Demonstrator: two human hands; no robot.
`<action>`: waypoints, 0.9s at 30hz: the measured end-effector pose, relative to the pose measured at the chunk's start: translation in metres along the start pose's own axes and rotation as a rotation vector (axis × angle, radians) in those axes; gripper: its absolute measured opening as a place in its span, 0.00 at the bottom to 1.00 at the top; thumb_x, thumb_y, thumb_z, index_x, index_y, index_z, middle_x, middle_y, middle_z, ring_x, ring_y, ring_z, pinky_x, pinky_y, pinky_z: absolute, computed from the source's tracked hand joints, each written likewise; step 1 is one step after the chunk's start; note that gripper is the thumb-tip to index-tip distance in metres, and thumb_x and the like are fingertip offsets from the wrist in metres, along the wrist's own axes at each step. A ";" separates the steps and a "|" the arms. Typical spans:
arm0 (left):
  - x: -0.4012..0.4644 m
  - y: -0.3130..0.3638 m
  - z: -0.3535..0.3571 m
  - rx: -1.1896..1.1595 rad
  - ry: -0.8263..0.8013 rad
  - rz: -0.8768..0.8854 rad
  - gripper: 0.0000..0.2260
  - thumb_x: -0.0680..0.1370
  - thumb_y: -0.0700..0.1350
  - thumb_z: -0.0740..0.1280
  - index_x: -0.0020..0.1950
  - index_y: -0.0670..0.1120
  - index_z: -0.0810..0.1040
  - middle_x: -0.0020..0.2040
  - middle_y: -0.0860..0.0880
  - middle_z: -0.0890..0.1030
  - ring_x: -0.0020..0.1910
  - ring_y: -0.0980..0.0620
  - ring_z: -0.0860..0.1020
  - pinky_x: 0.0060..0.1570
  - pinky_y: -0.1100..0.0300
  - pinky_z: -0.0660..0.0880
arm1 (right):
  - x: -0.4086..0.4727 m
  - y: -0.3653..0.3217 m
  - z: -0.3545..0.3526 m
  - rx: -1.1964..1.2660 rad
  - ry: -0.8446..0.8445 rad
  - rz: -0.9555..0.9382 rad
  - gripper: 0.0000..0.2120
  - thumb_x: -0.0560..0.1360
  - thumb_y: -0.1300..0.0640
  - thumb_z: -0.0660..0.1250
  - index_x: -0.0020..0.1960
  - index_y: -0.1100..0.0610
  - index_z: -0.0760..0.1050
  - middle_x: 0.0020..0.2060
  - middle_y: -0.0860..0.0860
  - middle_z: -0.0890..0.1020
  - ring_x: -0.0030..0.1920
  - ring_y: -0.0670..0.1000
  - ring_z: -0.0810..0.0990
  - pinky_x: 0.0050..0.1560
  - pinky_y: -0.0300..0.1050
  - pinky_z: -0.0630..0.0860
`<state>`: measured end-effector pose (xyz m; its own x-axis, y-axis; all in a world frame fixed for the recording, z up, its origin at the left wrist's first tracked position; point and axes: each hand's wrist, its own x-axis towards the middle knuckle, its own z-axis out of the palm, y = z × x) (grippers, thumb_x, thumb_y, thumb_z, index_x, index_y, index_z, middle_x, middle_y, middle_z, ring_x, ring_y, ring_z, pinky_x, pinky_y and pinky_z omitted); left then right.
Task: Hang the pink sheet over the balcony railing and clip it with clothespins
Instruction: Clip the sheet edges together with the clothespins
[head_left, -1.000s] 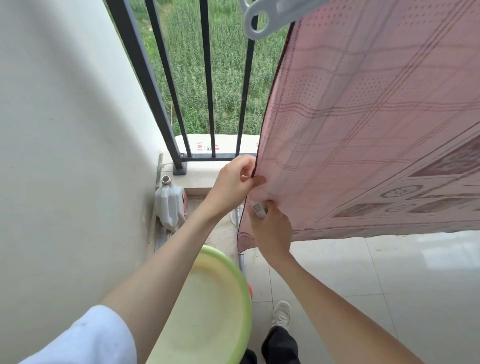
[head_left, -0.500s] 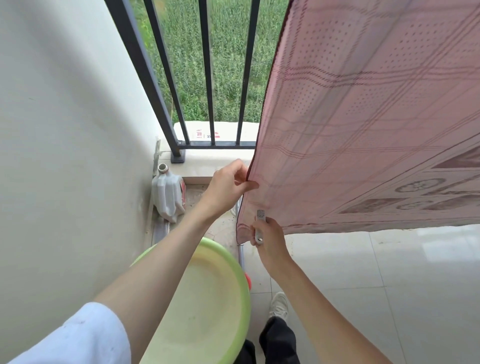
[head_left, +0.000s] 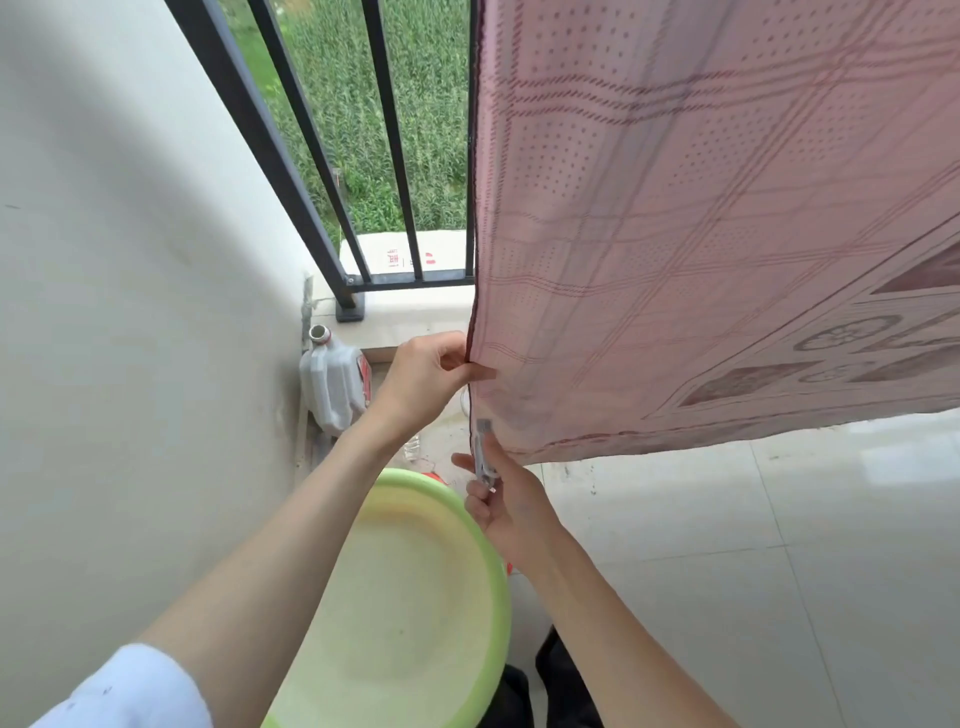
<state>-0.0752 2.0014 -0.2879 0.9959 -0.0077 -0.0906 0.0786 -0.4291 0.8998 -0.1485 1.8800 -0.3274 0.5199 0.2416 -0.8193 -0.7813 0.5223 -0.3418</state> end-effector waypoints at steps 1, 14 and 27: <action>0.000 0.000 -0.001 -0.028 -0.003 -0.003 0.04 0.69 0.38 0.73 0.42 0.38 0.81 0.39 0.42 0.83 0.38 0.52 0.78 0.43 0.54 0.76 | -0.001 0.000 0.001 0.084 -0.019 0.013 0.07 0.76 0.55 0.65 0.48 0.59 0.71 0.38 0.55 0.78 0.21 0.44 0.66 0.20 0.34 0.60; -0.003 -0.001 -0.003 -0.086 0.024 -0.104 0.10 0.71 0.45 0.72 0.31 0.52 0.76 0.30 0.49 0.80 0.33 0.50 0.78 0.44 0.45 0.77 | -0.011 0.014 0.006 0.410 -0.218 0.034 0.12 0.74 0.66 0.63 0.35 0.64 0.81 0.41 0.61 0.84 0.43 0.55 0.85 0.36 0.38 0.80; -0.011 0.012 0.000 -0.008 0.049 -0.165 0.11 0.73 0.48 0.70 0.32 0.48 0.73 0.32 0.48 0.78 0.35 0.51 0.74 0.40 0.53 0.71 | -0.020 0.024 0.019 0.421 -0.246 -0.054 0.07 0.77 0.65 0.59 0.45 0.65 0.75 0.38 0.58 0.85 0.42 0.53 0.85 0.30 0.35 0.75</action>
<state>-0.0850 1.9964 -0.2756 0.9705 0.1061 -0.2164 0.2410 -0.4140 0.8778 -0.1705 1.9033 -0.3106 0.6620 0.3645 -0.6549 -0.5696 0.8126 -0.1235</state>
